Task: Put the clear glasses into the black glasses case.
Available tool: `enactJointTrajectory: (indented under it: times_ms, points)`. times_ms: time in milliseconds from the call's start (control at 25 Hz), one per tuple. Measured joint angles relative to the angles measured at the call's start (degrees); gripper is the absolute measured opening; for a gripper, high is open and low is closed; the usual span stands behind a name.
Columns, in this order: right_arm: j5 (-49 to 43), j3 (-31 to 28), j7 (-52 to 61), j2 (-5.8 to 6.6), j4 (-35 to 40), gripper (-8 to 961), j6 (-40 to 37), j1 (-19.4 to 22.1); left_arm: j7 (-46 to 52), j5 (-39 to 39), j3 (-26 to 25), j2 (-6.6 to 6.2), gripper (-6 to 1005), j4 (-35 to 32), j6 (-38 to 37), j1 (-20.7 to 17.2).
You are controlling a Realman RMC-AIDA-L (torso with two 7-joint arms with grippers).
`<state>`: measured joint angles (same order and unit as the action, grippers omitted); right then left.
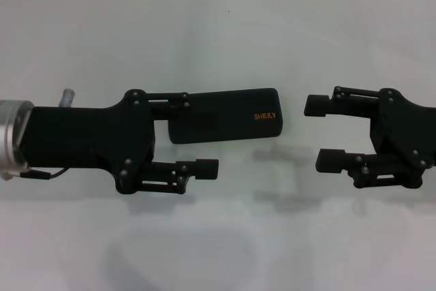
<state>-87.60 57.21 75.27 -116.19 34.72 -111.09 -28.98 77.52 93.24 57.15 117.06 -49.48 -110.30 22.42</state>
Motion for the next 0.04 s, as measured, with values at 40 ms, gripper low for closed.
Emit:
enactJointTrajectory:
  times_ms: [40]
  points:
    - [0.0,0.0,-0.1,0.0,0.0,766,0.0,0.0,0.0,0.0,0.0,0.0,708,0.0,0.0,0.0]
